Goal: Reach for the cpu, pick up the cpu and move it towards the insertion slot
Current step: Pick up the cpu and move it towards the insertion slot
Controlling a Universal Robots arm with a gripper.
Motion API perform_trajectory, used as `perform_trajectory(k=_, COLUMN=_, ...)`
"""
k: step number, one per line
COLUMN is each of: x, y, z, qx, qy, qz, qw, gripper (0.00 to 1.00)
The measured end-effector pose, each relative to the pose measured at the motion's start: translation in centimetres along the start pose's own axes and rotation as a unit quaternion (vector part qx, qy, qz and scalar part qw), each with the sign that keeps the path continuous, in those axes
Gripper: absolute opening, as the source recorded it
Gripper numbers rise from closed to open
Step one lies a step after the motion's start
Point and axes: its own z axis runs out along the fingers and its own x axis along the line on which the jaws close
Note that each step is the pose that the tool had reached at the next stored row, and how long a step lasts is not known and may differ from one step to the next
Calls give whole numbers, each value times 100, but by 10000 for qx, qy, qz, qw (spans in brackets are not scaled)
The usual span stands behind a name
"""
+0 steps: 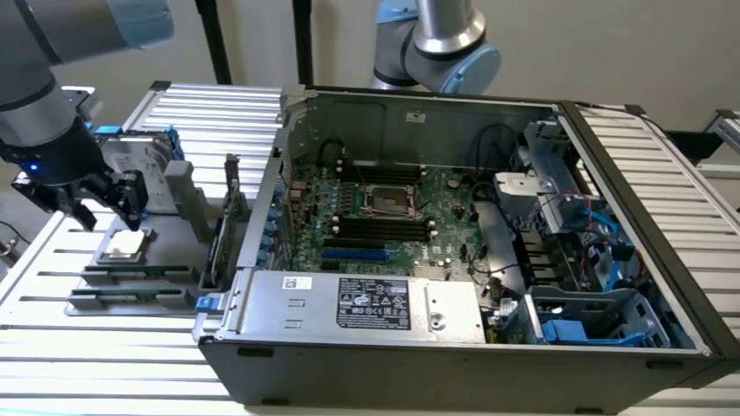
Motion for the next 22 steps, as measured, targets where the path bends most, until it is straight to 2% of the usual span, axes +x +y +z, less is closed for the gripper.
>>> perform_trajectory(k=5, x=1, y=-18, z=55, qx=0, qy=0, qz=-2, qw=10000, gripper=67)
perform_trajectory(k=6, x=1, y=-23, z=56, qx=0, qy=0, qz=-3, qw=10000, gripper=73)
perform_trajectory(k=12, x=4, y=-73, z=104, qx=0, qy=0, qz=-2, qw=10000, gripper=73)
perform_trajectory(k=22, x=-28, y=-100, z=148, qx=0, qy=-1, qz=-2, qw=10000, gripper=73)
